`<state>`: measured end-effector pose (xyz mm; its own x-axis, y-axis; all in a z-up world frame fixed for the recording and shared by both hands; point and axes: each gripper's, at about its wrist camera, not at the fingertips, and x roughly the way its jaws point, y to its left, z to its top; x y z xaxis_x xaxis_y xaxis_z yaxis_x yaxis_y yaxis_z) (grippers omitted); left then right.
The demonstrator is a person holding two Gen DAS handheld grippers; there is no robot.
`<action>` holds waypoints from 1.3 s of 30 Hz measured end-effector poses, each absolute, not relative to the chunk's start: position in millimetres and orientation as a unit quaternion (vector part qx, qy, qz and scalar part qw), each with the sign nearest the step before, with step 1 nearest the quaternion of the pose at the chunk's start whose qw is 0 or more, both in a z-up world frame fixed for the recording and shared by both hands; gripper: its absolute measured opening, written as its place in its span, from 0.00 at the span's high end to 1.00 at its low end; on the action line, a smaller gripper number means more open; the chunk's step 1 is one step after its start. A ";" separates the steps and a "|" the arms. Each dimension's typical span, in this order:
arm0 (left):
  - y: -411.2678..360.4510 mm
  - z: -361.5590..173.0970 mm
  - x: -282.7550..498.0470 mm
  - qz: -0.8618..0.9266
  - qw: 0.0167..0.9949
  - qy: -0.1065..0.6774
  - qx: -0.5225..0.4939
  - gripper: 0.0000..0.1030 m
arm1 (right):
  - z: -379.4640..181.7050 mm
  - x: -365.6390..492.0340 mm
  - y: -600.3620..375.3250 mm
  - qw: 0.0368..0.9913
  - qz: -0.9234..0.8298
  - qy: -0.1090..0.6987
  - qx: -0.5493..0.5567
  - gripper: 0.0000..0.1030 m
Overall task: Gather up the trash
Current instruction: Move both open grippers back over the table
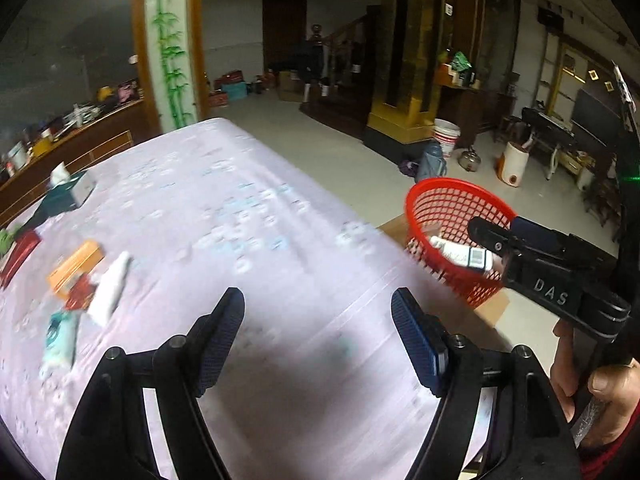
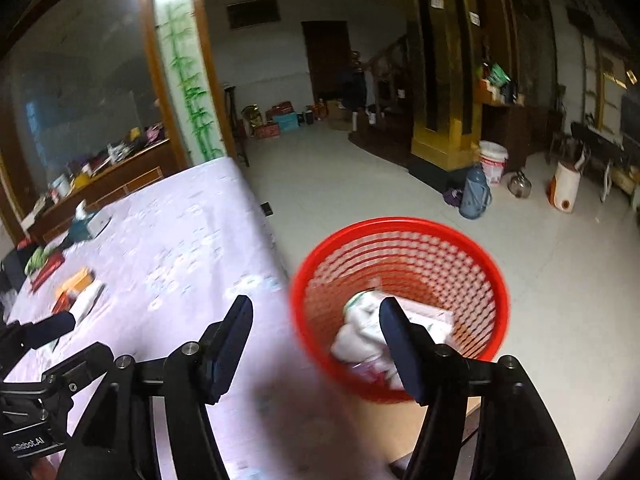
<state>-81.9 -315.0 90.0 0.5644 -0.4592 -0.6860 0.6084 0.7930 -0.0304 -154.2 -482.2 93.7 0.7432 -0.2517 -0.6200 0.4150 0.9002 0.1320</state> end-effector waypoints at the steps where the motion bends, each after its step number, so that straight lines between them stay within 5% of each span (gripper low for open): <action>1: -304.7 88.7 -85.5 -0.302 0.879 0.354 0.103 0.28 | 93.4 -153.9 -472.2 0.925 -0.177 0.312 0.127 0.32; 6: -264.4 82.1 -96.0 -0.277 0.889 0.348 0.106 0.28 | 90.8 -155.1 -424.6 0.930 -0.166 0.311 0.108 0.21; 34: -77.2 70.8 -90.3 -0.140 0.918 0.370 0.012 0.28 | 62.7 -128.8 -278.4 0.929 -0.069 0.364 0.012 0.21; 39: -58.7 73.5 -76.5 -0.138 0.916 0.377 0.006 0.28 | 65.8 -128.6 -274.2 0.928 -0.028 0.371 0.036 0.28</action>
